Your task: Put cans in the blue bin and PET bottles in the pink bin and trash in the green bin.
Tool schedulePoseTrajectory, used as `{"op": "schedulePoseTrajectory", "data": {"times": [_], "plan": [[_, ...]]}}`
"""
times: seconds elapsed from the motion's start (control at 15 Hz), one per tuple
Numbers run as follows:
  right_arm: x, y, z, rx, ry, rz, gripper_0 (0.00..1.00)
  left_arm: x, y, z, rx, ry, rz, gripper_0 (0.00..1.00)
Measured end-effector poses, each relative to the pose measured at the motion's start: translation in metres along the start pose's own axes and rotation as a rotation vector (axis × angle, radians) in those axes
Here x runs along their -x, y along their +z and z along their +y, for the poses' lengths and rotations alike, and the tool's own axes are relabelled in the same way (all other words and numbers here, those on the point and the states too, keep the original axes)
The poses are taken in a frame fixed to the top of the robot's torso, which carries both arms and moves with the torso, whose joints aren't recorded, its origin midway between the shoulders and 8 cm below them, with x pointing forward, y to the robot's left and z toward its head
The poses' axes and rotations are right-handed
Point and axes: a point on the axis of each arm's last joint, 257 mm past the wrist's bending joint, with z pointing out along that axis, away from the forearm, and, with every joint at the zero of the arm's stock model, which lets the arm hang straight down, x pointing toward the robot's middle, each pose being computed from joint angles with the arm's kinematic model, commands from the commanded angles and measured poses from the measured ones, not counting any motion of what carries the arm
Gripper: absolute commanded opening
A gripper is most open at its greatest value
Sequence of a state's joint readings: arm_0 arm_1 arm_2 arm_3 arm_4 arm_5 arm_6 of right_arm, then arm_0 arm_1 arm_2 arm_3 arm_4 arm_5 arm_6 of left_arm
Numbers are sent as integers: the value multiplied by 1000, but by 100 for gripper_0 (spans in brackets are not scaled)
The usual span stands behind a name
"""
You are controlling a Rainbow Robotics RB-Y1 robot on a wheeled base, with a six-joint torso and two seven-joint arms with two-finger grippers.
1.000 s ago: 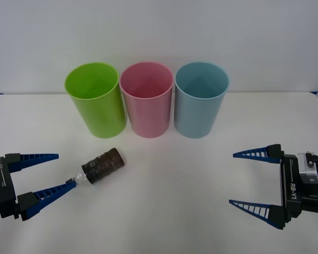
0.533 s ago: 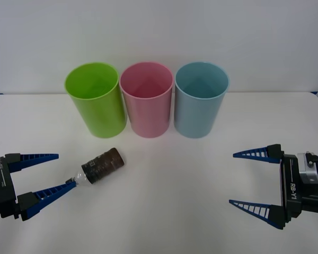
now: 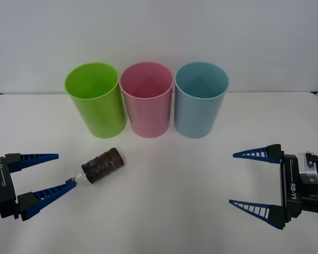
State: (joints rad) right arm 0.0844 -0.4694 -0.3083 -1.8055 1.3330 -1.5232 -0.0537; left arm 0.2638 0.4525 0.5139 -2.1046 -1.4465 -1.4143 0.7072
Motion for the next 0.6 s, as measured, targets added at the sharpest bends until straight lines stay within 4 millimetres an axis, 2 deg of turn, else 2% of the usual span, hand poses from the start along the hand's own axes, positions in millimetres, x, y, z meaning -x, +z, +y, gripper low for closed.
{"op": "schedulePoseTrajectory", "data": {"times": [0.6], "plan": [[0, 0, 0, 0, 0, 0, 100, 1, -1, -2, 25, 30, 12, 100]]}}
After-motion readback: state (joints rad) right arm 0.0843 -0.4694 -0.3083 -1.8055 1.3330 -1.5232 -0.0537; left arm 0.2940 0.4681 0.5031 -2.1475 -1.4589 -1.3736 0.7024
